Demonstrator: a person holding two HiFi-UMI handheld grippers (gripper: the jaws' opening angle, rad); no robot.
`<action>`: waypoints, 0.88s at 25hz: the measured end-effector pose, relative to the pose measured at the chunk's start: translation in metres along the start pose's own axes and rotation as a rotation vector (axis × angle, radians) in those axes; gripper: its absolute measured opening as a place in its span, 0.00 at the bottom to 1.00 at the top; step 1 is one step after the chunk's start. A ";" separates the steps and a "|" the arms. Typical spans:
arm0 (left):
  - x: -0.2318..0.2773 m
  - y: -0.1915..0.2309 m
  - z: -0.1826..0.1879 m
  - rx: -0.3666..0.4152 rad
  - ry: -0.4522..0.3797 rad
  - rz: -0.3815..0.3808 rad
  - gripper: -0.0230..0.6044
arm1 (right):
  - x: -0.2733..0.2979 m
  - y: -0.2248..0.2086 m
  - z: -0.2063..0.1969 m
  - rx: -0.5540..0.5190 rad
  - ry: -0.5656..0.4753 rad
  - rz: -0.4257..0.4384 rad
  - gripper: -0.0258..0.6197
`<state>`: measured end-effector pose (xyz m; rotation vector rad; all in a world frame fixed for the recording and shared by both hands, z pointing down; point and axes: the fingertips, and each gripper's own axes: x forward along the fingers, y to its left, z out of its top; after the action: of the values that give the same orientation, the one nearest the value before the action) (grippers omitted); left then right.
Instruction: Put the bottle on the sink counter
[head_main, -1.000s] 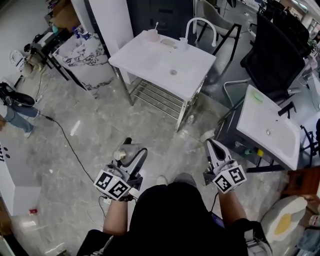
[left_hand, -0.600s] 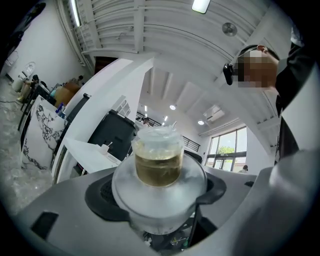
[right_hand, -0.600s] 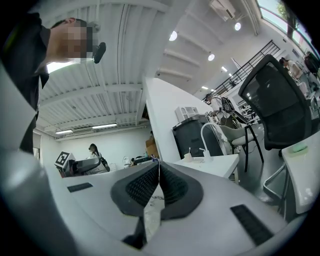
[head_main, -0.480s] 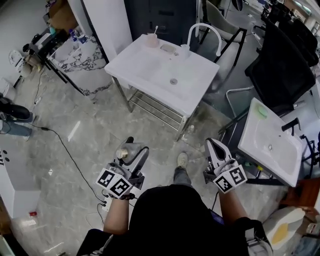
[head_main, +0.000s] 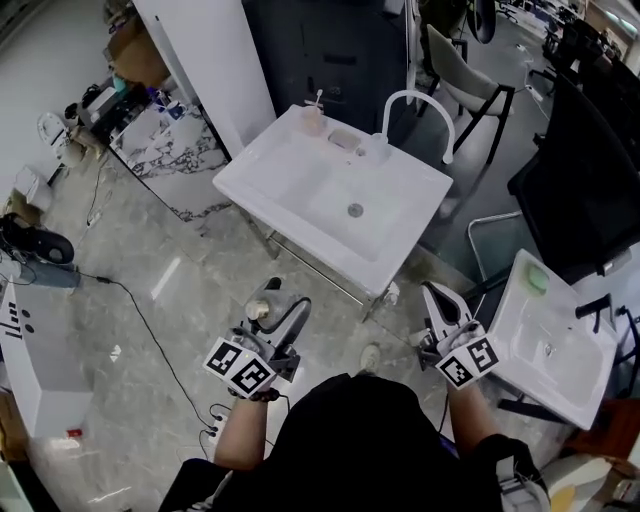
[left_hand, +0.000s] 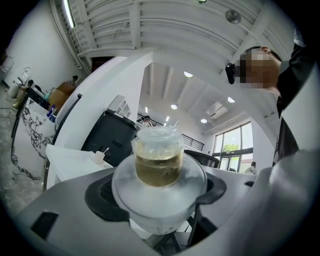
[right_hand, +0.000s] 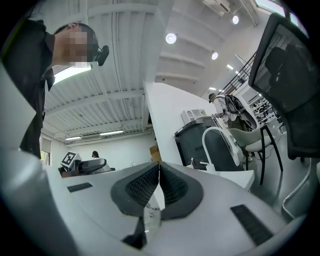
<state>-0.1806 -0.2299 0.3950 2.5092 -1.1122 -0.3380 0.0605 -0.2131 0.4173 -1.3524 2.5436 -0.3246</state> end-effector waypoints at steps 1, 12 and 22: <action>0.009 0.002 0.000 0.000 -0.001 0.005 0.60 | 0.006 -0.009 0.002 -0.002 0.003 0.005 0.09; 0.112 0.001 -0.021 -0.013 0.031 0.020 0.60 | 0.030 -0.094 0.025 0.018 0.022 0.020 0.09; 0.159 0.009 -0.040 -0.005 0.114 -0.008 0.60 | 0.034 -0.130 0.016 0.044 0.043 -0.060 0.09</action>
<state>-0.0673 -0.3447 0.4245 2.4953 -1.0560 -0.1970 0.1488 -0.3135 0.4379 -1.4221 2.5188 -0.4223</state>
